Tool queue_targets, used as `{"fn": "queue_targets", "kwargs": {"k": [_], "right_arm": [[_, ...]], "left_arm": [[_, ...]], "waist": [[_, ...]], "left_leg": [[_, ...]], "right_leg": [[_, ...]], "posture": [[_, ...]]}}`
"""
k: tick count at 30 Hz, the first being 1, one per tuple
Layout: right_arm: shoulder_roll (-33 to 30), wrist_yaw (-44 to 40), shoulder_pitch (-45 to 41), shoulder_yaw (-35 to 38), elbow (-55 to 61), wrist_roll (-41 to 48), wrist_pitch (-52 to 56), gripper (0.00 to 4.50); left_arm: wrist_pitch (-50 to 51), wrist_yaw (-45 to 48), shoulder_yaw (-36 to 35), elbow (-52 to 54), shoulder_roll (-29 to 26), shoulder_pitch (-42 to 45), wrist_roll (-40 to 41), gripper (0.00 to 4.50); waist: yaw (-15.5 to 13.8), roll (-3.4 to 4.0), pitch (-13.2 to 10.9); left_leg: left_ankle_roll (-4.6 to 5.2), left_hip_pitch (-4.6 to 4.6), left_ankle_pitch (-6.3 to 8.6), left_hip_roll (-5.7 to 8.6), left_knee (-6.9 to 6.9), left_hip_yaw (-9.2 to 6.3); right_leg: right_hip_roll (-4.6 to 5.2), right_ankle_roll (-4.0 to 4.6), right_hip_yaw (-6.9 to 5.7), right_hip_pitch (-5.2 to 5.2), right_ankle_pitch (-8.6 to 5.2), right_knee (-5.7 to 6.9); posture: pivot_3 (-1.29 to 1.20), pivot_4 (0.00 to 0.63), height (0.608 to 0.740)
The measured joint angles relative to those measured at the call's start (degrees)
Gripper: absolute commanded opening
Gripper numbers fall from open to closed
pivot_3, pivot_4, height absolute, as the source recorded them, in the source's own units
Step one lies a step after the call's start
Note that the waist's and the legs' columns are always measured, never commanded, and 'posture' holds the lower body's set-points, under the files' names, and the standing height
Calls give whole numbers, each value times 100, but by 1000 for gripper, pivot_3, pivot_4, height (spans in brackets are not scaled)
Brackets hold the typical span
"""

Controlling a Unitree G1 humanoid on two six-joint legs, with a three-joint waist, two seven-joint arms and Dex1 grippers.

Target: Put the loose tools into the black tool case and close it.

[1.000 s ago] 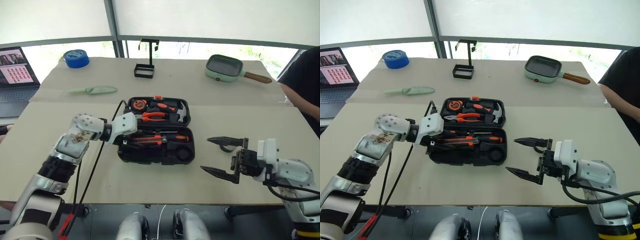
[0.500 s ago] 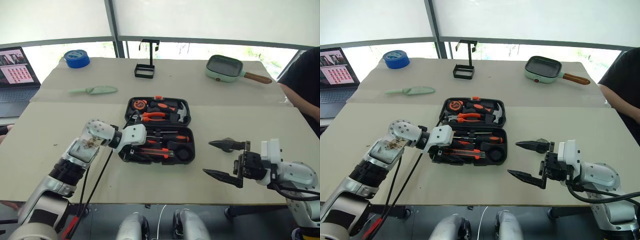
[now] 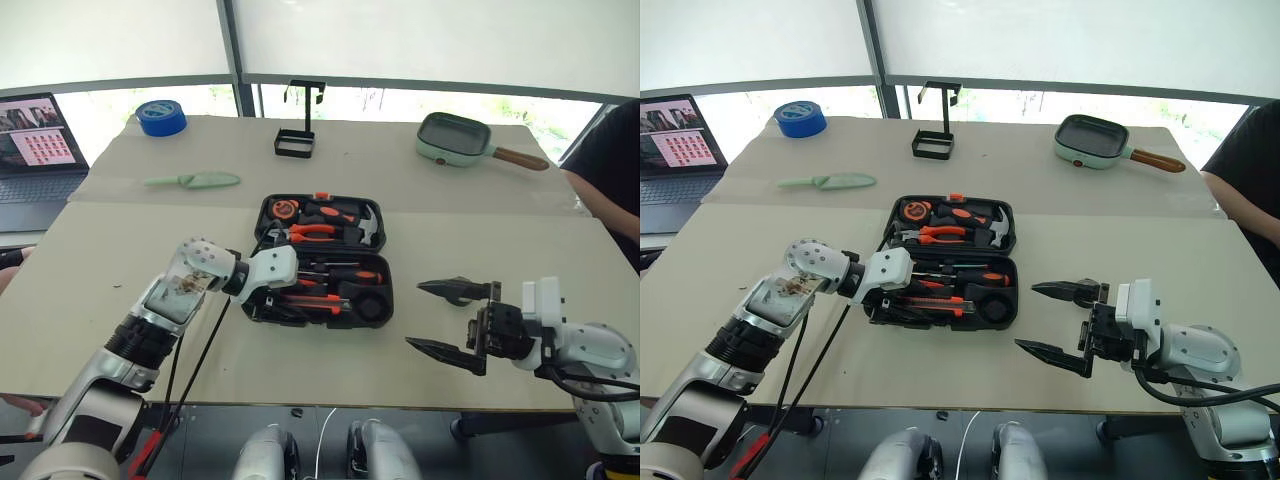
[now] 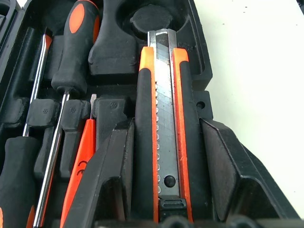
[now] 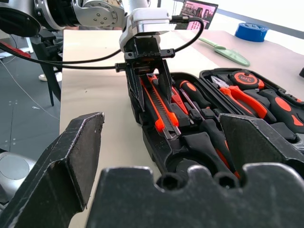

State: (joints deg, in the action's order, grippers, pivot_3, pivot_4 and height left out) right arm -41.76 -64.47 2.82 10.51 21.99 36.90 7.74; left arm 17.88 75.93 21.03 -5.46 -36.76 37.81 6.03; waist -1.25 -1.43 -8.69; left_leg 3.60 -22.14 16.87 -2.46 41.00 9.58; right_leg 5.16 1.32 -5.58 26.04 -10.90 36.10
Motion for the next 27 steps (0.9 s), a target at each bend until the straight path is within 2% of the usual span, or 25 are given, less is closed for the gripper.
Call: {"fn": "queue_targets", "kwargs": {"k": [13, 15, 18, 19, 27], "right_arm": [[13, 44, 72, 9, 17, 169, 278, 4500], [12, 44, 94, 9, 34, 169, 282, 4500], [12, 48, 100, 12, 82, 169, 284, 4500], [12, 51, 106, 12, 85, 169, 284, 4500], [12, 79, 208, 12, 125, 169, 297, 4500]], "left_arm": [[134, -5, 11, -18, -18, 15, 5, 1623], [135, -1, 11, -25, -19, 15, 6, 2616], [79, -79, -132, -49, -11, -72, 65, 3646], [-20, -123, -214, -113, 19, -111, 95, 3866], [-806, -201, -933, -319, 201, -368, 534, 3866]], "waist": [[8, 0, 0], [9, 1, 1], [27, 1, 1], [41, 1, 1], [45, 0, 0]], "left_leg": [[0, 2, 0, -1, 0, 0], [0, 4, 0, -1, -1, 0], [0, 4, 0, -2, -3, 0], [0, 2, 0, -2, -4, -1], [-31, -15, -18, 0, -2, 1]], "right_leg": [[0, 0, 2, 0, 0, 1], [0, 0, 2, -1, 0, 1], [-1, 0, 4, 0, 0, 2], [-1, 0, 7, 1, 0, 1], [3, 1, 3, 10, 1, -5]], "posture": [[0, 150, 740], [0, 150, 740], [0, 150, 740], [0, 150, 740], [0, 150, 740]]}}
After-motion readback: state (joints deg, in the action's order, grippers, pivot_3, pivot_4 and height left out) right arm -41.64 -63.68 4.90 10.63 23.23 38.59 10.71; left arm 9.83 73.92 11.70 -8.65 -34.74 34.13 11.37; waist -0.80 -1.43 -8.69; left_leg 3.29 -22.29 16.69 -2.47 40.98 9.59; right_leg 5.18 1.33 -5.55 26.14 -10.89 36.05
